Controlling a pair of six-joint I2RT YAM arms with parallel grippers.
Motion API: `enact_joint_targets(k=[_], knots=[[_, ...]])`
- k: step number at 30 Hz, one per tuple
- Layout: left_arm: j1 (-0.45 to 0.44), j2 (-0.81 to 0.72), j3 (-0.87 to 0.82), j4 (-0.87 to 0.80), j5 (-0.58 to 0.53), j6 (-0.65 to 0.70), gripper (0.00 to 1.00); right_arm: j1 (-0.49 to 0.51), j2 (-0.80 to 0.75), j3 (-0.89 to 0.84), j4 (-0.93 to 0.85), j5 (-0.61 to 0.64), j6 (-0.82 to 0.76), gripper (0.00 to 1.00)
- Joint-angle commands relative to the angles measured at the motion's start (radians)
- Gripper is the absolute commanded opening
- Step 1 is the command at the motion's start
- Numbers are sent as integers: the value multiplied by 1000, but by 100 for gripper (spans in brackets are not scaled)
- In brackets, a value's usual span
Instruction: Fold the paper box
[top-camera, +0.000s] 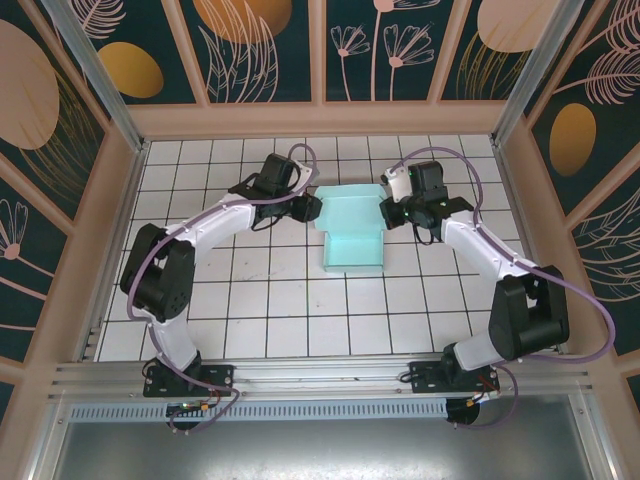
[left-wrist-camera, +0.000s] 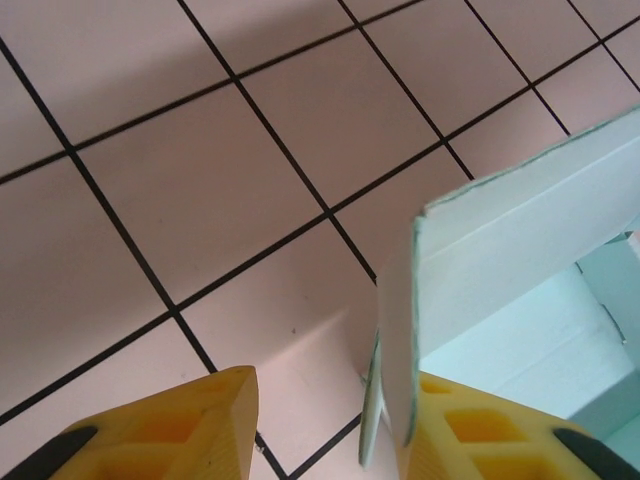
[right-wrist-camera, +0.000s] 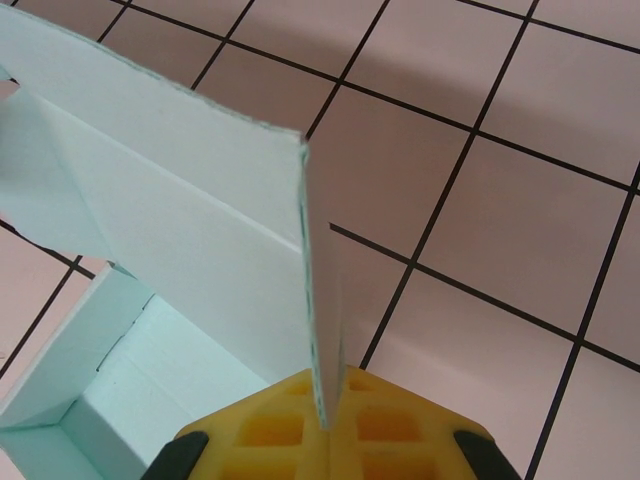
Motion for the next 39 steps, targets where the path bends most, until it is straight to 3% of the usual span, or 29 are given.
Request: enact_joint_targets(k=[1,10,14,21,27,33,39], knots=[[-4,27,44,-40,51,16,35,12,-33,-6,21,13,-23,0],[-5,69,94,-80,71,36,15,19,-49,-16,8,2,-36,0],[-5,58,87,-86,91,54,0,19,-51,-18,10,13,-33,0],[-5,-13,-15,101,77,44,0,45,-59,-34,117,35,62,0],[-8,-54,-80,324,-23,-8,0,123,-55,-115,359,254,232,0],[-35,-39,-94,430,-139,-37,0,225,21,-139,493,545,379,0],[-51,-66,-227,659,-226,-102,0,290,96,-177,650,717,508,0]])
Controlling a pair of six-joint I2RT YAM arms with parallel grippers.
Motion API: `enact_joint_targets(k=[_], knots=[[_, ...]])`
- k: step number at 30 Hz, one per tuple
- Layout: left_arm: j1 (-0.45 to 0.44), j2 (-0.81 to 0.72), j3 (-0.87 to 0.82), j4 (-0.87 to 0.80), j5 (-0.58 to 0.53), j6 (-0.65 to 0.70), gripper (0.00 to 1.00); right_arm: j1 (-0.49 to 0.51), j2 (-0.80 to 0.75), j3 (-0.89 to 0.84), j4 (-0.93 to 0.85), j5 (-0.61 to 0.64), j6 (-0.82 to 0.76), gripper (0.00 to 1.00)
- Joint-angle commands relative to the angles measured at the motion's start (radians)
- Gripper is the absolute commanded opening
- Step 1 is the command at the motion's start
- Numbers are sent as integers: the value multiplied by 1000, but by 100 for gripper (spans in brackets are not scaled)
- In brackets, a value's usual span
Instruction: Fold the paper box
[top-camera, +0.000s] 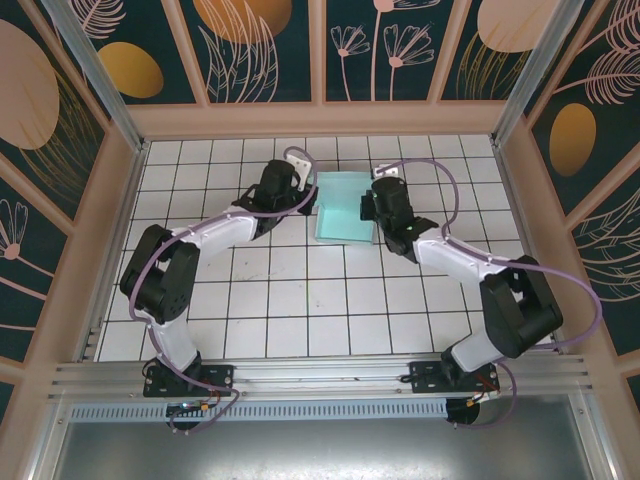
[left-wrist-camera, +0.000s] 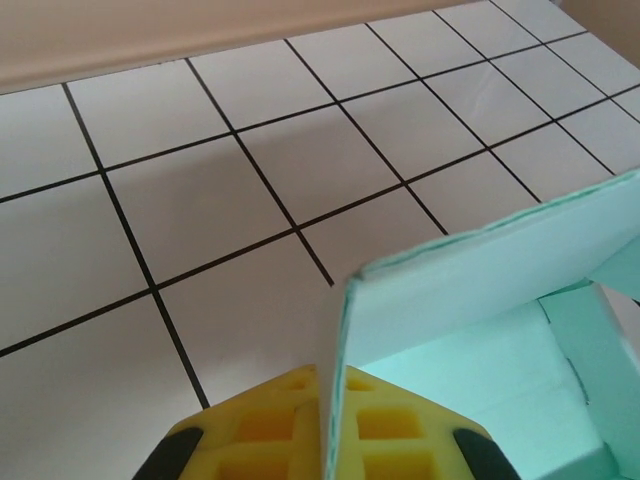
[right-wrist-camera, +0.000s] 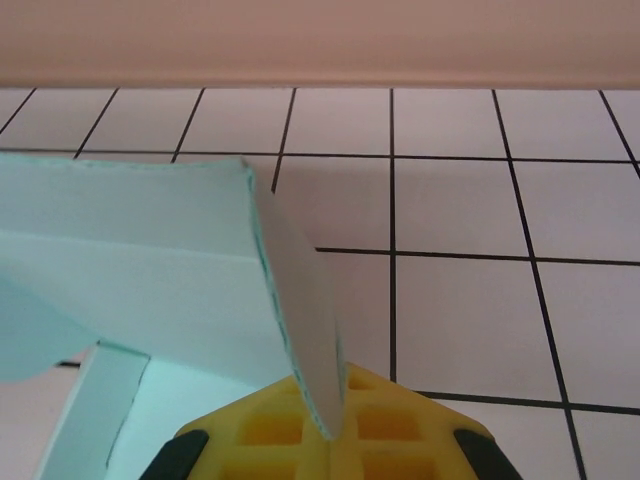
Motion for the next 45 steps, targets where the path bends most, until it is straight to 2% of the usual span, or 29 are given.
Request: enact_joint_targets(k=[1,8,19,26,39,45], knots=[[-24,-46,-64,222,-42,-61,0,42,51,-30,155,155,133,0],[-41,-22,-97,308,-67,-116,0,111,115,-59,308,323,183,0],[-69,2,-163,469,-122,-141,0,126,114,-268,645,266,173,0],[-96,26,-194,564,-156,-133,0,152,163,-331,844,328,95,0],[-105,67,-341,786,-206,-162,0,237,281,-338,977,460,116,0],[-108,103,-367,865,-219,-178,0,284,412,-344,1191,521,32,0]])
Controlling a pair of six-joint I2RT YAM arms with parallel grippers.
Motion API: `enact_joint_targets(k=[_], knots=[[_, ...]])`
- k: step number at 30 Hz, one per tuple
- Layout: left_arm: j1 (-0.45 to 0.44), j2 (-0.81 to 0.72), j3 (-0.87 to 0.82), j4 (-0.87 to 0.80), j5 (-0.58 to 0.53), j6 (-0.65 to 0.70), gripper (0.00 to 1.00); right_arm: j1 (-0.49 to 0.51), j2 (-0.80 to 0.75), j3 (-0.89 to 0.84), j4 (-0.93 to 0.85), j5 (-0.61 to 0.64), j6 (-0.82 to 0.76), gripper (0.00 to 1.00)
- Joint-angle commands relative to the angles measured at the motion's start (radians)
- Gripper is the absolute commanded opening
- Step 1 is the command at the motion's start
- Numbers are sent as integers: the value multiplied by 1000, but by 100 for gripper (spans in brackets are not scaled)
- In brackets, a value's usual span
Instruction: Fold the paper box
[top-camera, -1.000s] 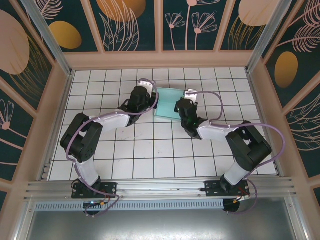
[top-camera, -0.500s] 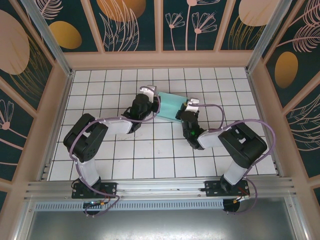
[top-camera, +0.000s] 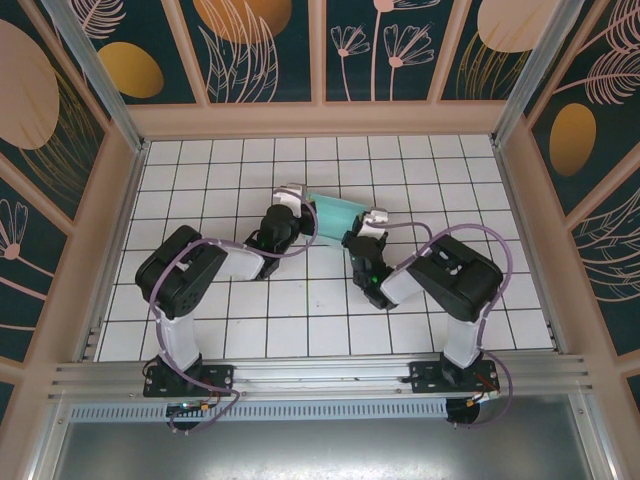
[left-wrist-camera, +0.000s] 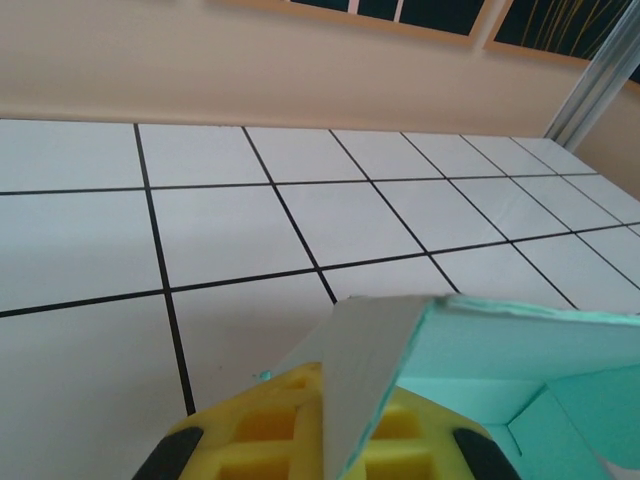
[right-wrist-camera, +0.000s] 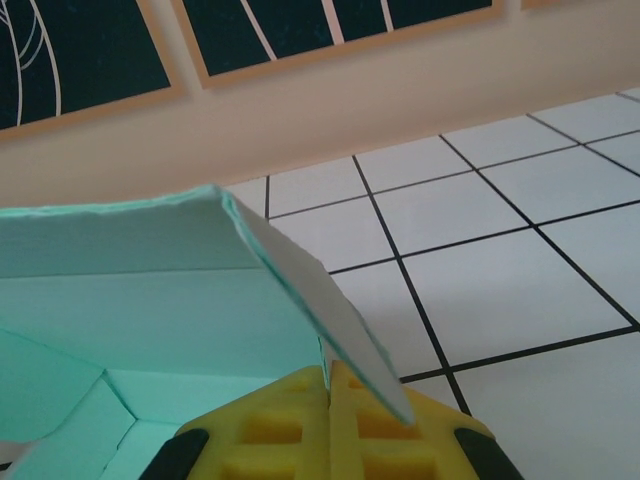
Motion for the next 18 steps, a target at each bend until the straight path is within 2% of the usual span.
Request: enact_joint_targets(k=[1,5,18], knots=[[-22,22,-15,135,19,-35,0,48,77,-13,202,58,-64,0],[-22,34,-48,200,9,-40,0,71,136,-12,310,76,-109,0],[-24,104,-92,302,17,-25,0,84,281,-7,453,81,-134,0]])
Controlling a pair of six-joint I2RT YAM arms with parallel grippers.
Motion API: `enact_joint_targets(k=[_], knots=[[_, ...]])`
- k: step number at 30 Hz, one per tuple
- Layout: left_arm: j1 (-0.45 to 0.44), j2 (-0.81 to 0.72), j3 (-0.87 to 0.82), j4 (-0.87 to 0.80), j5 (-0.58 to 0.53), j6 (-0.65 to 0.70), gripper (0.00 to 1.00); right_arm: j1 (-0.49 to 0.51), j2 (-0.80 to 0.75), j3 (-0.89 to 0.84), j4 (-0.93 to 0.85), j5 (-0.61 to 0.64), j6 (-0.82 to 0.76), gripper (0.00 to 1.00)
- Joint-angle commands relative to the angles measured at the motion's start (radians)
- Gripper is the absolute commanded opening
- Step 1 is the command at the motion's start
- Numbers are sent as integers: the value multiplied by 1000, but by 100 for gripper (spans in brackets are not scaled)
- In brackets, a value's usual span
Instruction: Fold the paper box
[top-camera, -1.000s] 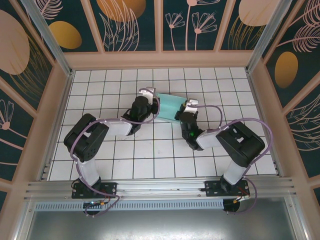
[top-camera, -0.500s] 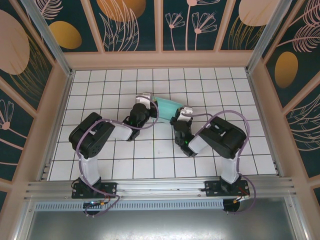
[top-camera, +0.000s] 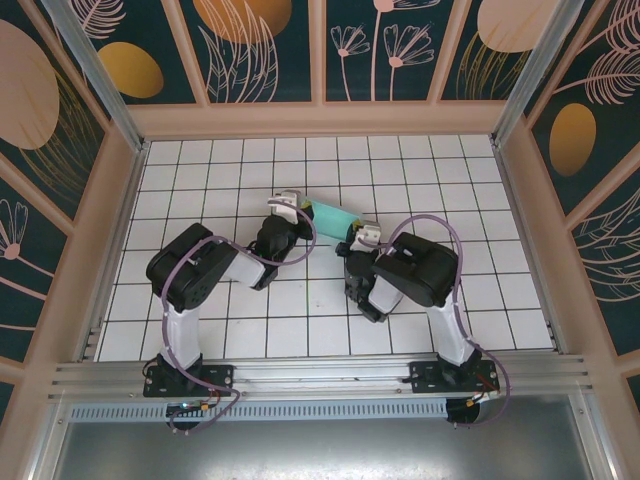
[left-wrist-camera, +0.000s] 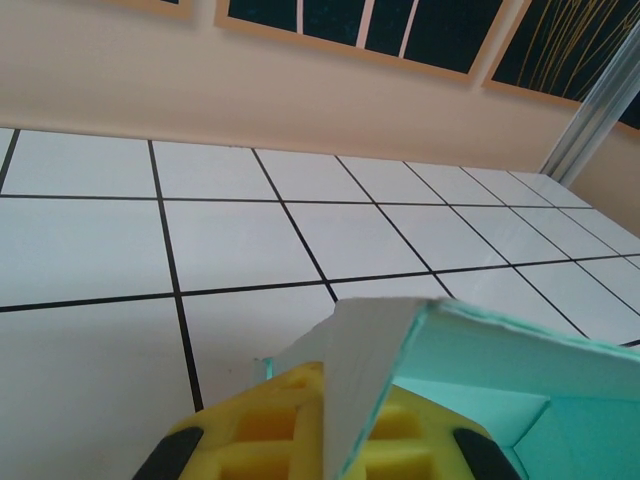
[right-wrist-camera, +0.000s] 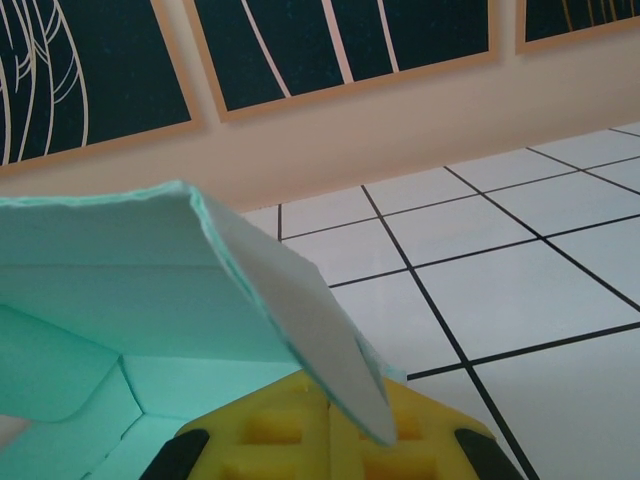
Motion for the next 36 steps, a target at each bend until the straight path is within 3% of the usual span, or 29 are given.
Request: enact_joint_targets(k=[1,10,13,19,28,36], knots=[[-20,34,-21,76,46,-14,0,23,50,-4,44,-8,3,0],[-20,50,-42,94,50,-3,0,32,26,-29,65,-1,-22,1],[-20,58,-44,93,40,-2,0,43,-1,-39,68,-11,-42,11],[-20,65,-41,83,28,-2,0,75,-35,-52,78,-24,-87,41],[-21,77,-24,59,22,0,0,122,-107,-145,79,-12,-69,69],[-20,80,-6,36,32,7,0,168,-214,-265,78,-22,-107,75]])
